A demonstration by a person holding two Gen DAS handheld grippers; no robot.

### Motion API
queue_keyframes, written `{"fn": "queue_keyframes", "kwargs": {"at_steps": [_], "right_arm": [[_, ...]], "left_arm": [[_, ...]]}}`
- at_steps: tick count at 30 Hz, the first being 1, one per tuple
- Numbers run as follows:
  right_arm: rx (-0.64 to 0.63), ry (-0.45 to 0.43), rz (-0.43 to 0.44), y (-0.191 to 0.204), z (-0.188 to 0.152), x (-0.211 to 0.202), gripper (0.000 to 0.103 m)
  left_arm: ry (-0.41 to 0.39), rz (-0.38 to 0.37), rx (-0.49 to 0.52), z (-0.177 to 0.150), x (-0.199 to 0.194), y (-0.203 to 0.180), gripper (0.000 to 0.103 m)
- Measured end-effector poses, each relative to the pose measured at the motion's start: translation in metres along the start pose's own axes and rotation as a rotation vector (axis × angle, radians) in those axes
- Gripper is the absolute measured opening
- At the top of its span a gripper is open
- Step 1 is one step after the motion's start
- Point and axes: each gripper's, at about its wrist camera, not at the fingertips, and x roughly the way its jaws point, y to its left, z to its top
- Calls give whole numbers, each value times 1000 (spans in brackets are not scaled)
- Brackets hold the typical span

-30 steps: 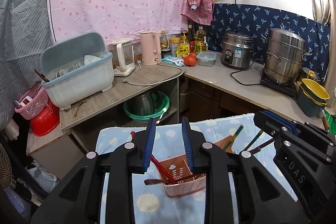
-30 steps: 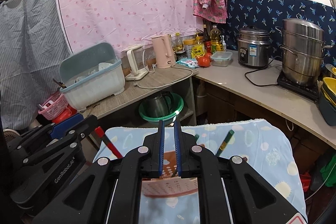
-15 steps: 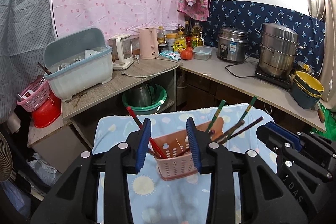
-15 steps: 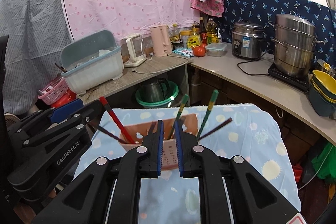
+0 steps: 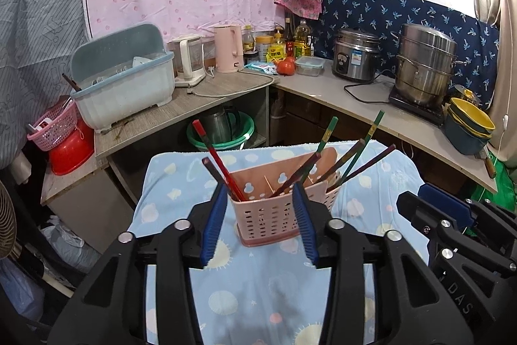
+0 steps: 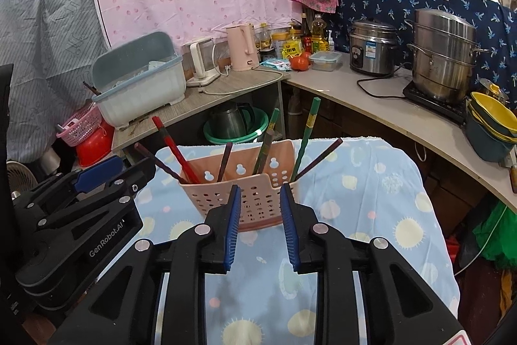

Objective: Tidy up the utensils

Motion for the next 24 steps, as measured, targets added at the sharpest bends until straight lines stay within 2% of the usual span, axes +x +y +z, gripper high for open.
{"fn": "queue_keyframes", "kwargs": {"at_steps": [4, 6, 16, 21, 24], "right_arm": [[-2, 7, -11, 0, -7, -2, 34], [-2, 9, -19, -1, -11, -2, 42], [5, 22, -67, -13, -23, -4, 64], [11, 25, -77, -20, -31, -4, 84], [22, 26, -83, -24, -34, -4, 85]], "left_arm": [[4, 9, -3, -7, -2, -1, 55], [7, 11, -6, -11, -2, -1, 58], [24, 28, -34, -25, -3, 2, 80], [32, 41, -42, -33, -2, 5, 85], [43, 42, -51, -36, 0, 6, 85]]}}
